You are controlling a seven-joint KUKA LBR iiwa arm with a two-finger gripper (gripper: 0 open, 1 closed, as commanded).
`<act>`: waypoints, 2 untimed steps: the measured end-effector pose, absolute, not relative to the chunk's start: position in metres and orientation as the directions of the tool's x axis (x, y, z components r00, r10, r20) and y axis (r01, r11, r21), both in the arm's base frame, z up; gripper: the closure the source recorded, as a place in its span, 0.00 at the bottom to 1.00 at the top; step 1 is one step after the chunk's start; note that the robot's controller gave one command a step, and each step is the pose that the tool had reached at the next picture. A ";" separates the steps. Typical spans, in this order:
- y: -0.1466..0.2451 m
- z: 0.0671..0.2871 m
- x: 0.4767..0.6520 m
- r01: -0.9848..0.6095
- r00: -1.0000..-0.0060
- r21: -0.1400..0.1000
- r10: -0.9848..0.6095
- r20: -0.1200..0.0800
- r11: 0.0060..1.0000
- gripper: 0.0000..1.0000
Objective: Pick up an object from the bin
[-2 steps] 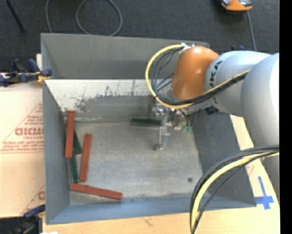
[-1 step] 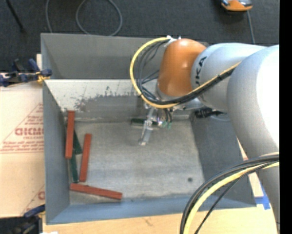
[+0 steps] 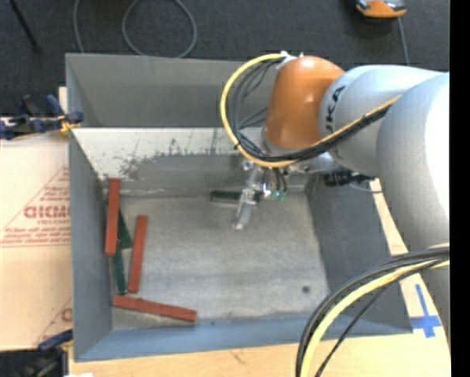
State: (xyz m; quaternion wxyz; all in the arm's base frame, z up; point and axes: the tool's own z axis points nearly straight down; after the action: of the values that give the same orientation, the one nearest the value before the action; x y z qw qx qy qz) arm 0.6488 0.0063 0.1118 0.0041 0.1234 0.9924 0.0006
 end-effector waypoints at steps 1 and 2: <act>0.017 0.071 0.651 0.317 -0.948 -0.001 0.317 0.004 0.948 0.00; 0.016 0.072 0.650 0.314 -0.949 -0.002 0.314 0.003 0.949 0.00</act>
Offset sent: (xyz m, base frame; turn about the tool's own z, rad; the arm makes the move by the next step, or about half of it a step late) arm 0.0017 0.0119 -0.0418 0.0779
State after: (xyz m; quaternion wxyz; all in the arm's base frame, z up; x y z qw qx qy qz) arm 0.6504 0.0164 0.0722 -0.0018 0.1590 0.9873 -0.0008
